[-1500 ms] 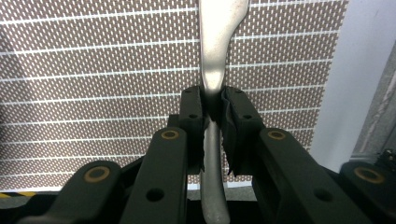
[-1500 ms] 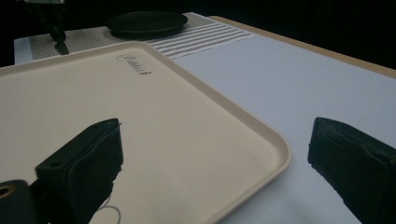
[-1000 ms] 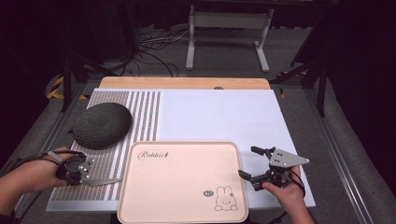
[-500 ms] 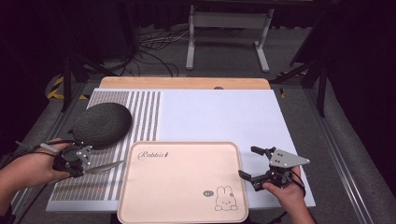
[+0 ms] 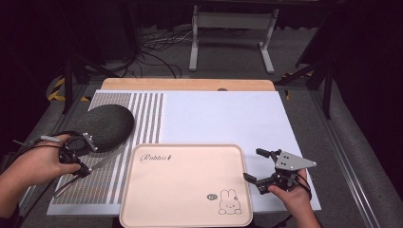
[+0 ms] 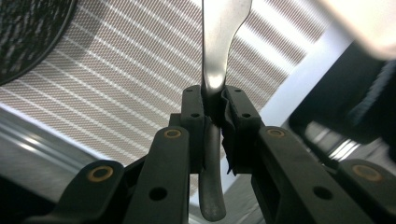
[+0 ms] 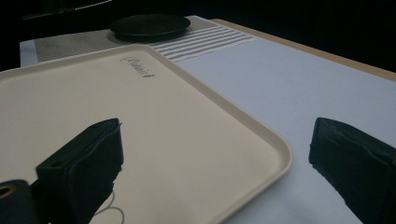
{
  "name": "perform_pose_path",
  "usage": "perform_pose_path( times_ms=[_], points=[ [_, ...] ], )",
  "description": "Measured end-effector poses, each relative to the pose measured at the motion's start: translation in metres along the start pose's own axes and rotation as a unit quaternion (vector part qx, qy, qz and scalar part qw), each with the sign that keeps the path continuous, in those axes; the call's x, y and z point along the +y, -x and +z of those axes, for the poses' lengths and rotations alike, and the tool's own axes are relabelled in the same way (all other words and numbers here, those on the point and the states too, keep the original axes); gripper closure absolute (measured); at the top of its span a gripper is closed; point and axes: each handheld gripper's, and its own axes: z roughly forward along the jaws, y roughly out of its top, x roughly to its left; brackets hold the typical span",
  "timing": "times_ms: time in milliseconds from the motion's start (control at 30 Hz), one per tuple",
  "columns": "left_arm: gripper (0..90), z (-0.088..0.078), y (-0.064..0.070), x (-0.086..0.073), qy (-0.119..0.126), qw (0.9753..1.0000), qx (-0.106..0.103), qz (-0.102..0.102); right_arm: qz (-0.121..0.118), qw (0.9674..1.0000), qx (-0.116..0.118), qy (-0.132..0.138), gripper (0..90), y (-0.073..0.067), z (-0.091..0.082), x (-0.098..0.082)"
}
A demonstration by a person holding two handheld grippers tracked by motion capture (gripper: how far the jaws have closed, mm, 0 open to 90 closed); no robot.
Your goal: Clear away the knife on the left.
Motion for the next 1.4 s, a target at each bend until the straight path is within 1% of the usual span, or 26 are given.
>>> perform_pose_path(
  times_ms=[33, 67, 100, 133, 167, 200, 233, 300, 367, 433, 500, 567, 667, 700, 733, 767, 900, 1000, 1033, 1100, 1133, 1200, 1233, 1300, 1333, 1400],
  points=[
    [80.2, -0.001, 0.001, 0.001, 0.003, 0.9999, -0.007, -0.013, 0.001, 1.0, 0.0, 0.001, 4.2, 0.0, 0.0, 0.0],
    [80.2, -0.002, 0.001, 0.002, 0.006, 0.9997, -0.011, -0.019, 0.002, 1.0, -0.001, 0.001, 4.2, 0.0, 0.0, 0.0],
    [80.2, -0.003, 0.003, 0.003, 0.011, 0.9989, -0.021, -0.041, 0.002, 1.0, -0.001, 0.0, 4.1, 0.001, -0.001, 0.0],
    [80.2, -0.003, 0.003, 0.003, 0.011, 0.9989, -0.021, -0.041, 0.002, 1.0, -0.001, 0.0, 4.1, 0.001, -0.001, 0.0],
    [80.2, -0.004, 0.005, 0.004, 0.011, 0.9986, -0.026, -0.044, 0.002, 1.0, -0.001, 0.001, 4.1, 0.001, -0.001, 0.0],
    [80.2, -0.004, 0.006, 0.005, 0.009, 0.9986, -0.032, -0.042, 0.002, 1.0, -0.001, 0.001, 4.1, 0.0, -0.001, 0.0],
    [80.2, -0.004, 0.008, 0.007, 0.004, 0.9979, -0.041, -0.049, 0.002, 1.0, -0.001, 0.001, 4.1, 0.0, -0.001, 0.0],
    [80.2, -0.004, 0.011, 0.009, 0.006, 0.9978, -0.041, -0.052, 0.002, 1.0, 0.0, 0.001, 4.1, 0.0, -0.001, 0.0],
    [80.2, -0.006, 0.013, 0.011, 0.019, 0.9965, -0.049, -0.064, 0.001, 1.0, -0.001, 0.001, 4.0, 0.0, -0.001, 0.0],
    [80.2, -0.007, 0.014, 0.012, 0.03, 0.9946, -0.059, -0.079, 0.001, 1.0, -0.001, 0.0, 4.0, 0.0, -0.001, 0.0],
    [80.1, -0.007, 0.016, 0.015, 0.037, 0.9935, -0.065, -0.087, 0.001, 1.0, -0.001, 0.0, 4.1, 0.0, -0.001, 0.0],
    [80.2, -0.004, 0.021, 0.018, 0.023, 0.994, -0.065, -0.084, -0.001, 1.0, -0.002, -0.001, 4.1, 0.0, -0.001, 0.0],
    [80.2, -0.002, 0.023, 0.021, 0.027, 0.994, -0.06, -0.088, -0.003, 1.0, -0.003, -0.003, 4.2, 0.0, -0.001, 0.0],
    [80.2, 0.0, 0.025, 0.022, 0.035, 0.9925, -0.067, -0.096, -0.003, 1.0, -0.003, -0.003, 4.2, 0.0, -0.001, 0.0],
    [80.2, 0.001, 0.026, 0.023, 0.041, 0.9917, -0.07, -0.099, -0.003, 1.0, -0.003, -0.003, 4.2, 0.0, -0.001, 0.0],
    [80.2, 0.002, 0.028, 0.024, 0.043, 0.9908, -0.079, -0.102, -0.004, 1.0, -0.004, -0.003, 4.2, 0.0, -0.002, 0.0],
    [80.2, 0.007, 0.035, 0.031, 0.04, 0.9917, -0.077, -0.095, -0.004, 1.0, -0.003, -0.002, 4.2, 0.0, -0.002, 0.0],
    [80.2, 0.013, 0.039, 0.037, 0.036, 0.9912, -0.08, -0.099, -0.004, 1.0, -0.003, -0.002, 4.2, 0.0, -0.002, 0.0],
    [80.2, 0.015, 0.04, 0.039, 0.034, 0.9916, -0.078, -0.097, -0.005, 1.0, -0.003, -0.002, 4.2, 0.0, -0.002, 0.0],
    [80.2, 0.02, 0.042, 0.042, 0.034, 0.9911, -0.082, -0.099, -0.005, 1.0, -0.003, -0.002, 4.2, 0.0, -0.002, 0.0],
    [80.2, 0.022, 0.043, 0.045, 0.033, 0.9914, -0.083, -0.095, -0.005, 1.0, -0.003, -0.002, 4.2, 0.0, -0.002, 0.0],
    [80.2, 0.025, 0.048, 0.05, 0.037, 0.9903, -0.095, -0.094, -0.005, 1.0, -0.003, -0.003, 4.2, 0.0, -0.002, 0.0],
    [80.2, 0.025, 0.048, 0.05, 0.037, 0.9903, -0.095, -0.094, -0.005, 1.0, -0.003, -0.003, 4.2, 0.0, -0.002, 0.0],
    [80.2, 0.027, 0.053, 0.056, 0.035, 0.9904, -0.1, -0.089, -0.006, 1.0, -0.002, -0.002, 4.2, 0.0, -0.002, 0.0],
    [80.2, 0.028, 0.055, 0.058, 0.038, 0.9908, -0.097, -0.086, -0.006, 1.0, -0.002, -0.003, 4.2, 0.0, -0.002, 0.0],
    [80.2, 0.029, 0.059, 0.062, 0.039, 0.9909, -0.099, -0.082, -0.007, 1.0, -0.001, -0.004, 4.1, 0.0, -0.002, 0.0]
  ],
)
